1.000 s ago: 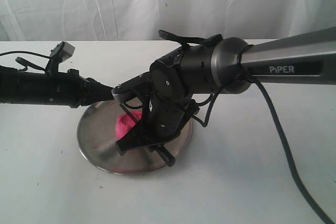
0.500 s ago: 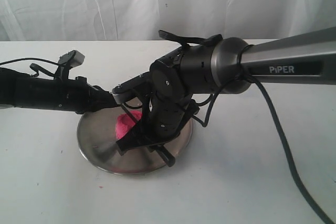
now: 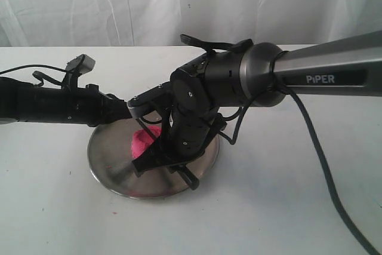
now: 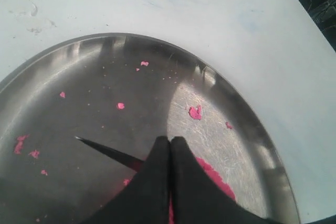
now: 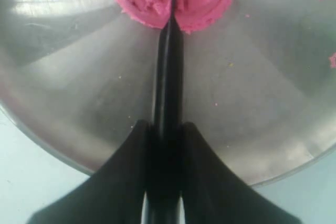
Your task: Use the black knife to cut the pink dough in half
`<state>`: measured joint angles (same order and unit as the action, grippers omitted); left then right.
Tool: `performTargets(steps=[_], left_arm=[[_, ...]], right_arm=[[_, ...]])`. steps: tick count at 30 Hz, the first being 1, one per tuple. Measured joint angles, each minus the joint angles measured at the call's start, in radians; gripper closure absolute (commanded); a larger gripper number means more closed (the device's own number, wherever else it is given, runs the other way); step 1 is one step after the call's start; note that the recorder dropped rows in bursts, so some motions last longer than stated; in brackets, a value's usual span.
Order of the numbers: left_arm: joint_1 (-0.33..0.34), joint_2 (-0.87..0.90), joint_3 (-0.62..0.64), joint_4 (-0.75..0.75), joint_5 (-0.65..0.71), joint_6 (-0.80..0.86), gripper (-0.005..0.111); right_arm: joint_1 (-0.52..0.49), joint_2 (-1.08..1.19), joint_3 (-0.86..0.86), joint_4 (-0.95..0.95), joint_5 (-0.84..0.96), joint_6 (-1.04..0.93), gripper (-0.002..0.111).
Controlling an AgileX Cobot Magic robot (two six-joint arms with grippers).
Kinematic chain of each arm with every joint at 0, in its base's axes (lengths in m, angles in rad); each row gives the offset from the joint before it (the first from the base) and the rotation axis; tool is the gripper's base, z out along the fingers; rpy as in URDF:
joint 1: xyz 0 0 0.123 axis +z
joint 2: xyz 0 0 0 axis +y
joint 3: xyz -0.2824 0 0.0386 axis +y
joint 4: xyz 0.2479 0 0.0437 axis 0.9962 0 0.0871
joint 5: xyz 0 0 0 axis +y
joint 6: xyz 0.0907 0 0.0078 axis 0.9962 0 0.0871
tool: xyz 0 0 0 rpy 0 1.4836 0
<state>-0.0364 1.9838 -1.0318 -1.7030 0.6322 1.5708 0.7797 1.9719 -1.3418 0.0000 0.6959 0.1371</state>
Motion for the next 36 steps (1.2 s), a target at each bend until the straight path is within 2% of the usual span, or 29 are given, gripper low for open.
performTargets(steps=[30, 36], left_arm=[[-0.020, 0.034, -0.029, -0.019, -0.042, 0.078, 0.107], [0.010, -0.016, -0.035, -0.019, -0.038, 0.044, 0.107]], right_arm=[[-0.002, 0.000, 0.000, 0.000, 0.002, -0.004, 0.108], [-0.002, 0.000, 0.000, 0.000, 0.002, -0.009, 0.108]])
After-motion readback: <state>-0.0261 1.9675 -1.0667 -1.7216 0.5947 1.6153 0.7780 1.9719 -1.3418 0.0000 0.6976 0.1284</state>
